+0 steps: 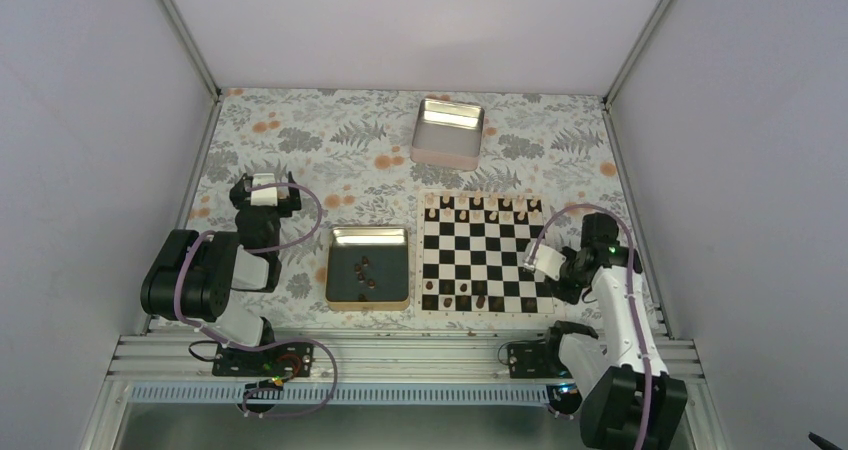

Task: Set up the chess pieces on the board
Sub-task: Place the chess piece on the chessboard.

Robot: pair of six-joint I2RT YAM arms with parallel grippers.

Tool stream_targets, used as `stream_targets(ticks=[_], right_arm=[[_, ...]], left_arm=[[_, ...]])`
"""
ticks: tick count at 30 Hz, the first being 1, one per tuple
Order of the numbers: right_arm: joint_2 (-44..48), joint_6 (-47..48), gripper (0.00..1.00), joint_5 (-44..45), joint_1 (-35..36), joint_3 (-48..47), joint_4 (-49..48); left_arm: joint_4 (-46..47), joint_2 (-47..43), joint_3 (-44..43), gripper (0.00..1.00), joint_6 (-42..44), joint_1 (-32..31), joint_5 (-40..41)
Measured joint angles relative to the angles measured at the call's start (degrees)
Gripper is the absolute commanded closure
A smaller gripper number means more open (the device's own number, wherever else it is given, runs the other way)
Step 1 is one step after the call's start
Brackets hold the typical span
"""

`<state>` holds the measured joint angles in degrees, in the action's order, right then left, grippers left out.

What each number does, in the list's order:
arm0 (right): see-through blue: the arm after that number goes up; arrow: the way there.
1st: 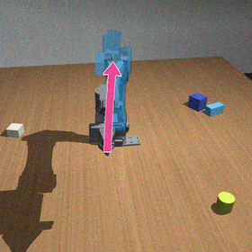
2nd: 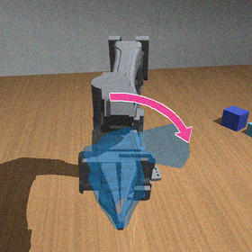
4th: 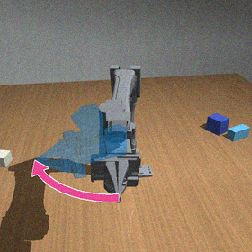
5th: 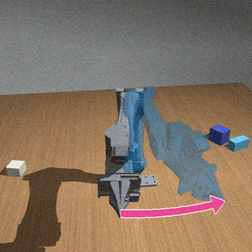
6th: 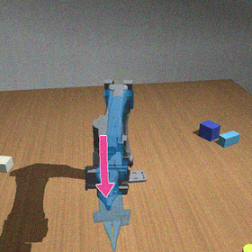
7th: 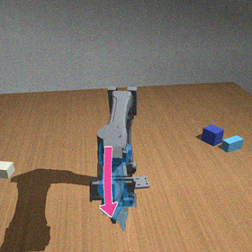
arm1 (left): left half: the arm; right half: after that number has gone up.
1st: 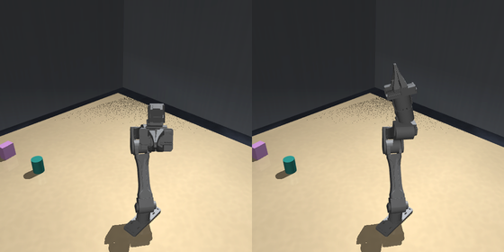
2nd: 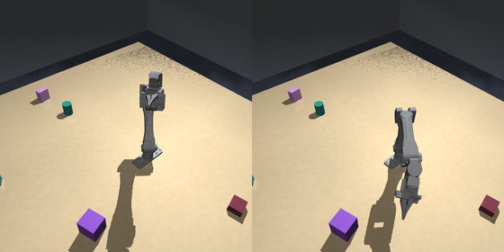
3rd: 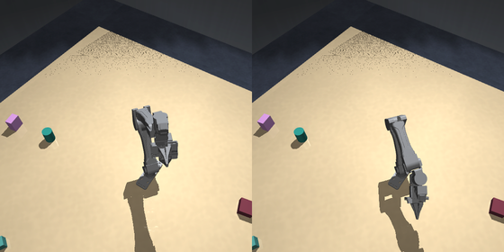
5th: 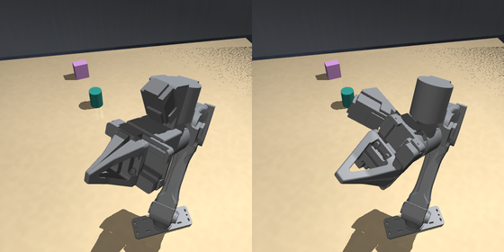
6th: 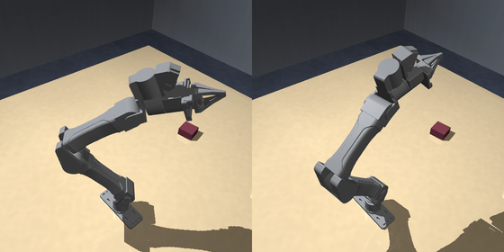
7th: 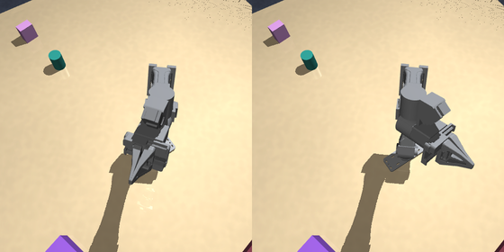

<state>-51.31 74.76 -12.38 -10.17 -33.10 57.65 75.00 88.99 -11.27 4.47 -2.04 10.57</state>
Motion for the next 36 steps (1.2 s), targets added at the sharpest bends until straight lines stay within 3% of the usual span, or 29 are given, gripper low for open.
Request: stream_targets(ticks=[23, 36], right_arm=[[2.7, 17.2, 0.87, 2.2, -1.6, 3.7, 8.1], [1.7, 20.0, 0.87, 2.0, -1.6, 6.5, 6.1]], left_arm=[[0.0, 0.0, 0.0, 0.00, 0.1, 0.0, 0.0], [0.0, 0.0, 0.0, 0.00, 0.7, -0.3, 0.0]])
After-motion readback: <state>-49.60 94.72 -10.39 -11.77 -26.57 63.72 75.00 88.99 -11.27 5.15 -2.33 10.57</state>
